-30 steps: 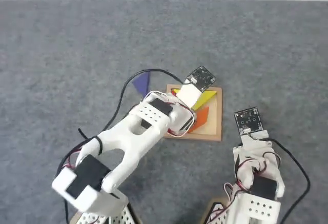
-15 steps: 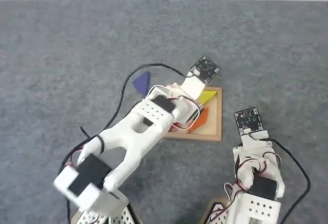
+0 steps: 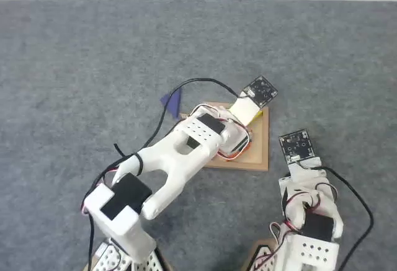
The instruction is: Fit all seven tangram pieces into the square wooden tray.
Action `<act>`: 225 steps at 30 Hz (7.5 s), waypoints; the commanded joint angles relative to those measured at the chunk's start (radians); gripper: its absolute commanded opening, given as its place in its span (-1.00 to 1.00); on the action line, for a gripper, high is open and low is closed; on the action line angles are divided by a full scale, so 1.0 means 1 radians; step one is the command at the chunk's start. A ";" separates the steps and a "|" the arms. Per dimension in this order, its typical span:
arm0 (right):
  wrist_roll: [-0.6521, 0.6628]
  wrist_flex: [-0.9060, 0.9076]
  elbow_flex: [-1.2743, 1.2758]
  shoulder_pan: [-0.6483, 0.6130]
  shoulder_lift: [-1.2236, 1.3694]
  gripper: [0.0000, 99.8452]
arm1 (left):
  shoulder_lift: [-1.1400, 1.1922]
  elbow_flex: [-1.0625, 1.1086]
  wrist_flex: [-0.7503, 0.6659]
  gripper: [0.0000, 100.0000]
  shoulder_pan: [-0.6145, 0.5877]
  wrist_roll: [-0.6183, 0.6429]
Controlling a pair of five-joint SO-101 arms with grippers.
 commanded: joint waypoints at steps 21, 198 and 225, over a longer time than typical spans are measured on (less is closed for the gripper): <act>0.011 0.007 0.017 -0.007 -0.019 -0.99 | 0.041 -0.094 -0.097 -0.74 -0.038 0.075; -0.038 -0.059 -0.746 -0.288 0.895 -0.99 | -0.717 0.731 -0.322 -0.75 -0.945 0.183; -0.224 -0.166 -1.725 -0.812 2.155 -0.41 | -0.717 0.751 -0.327 -0.75 -0.895 0.133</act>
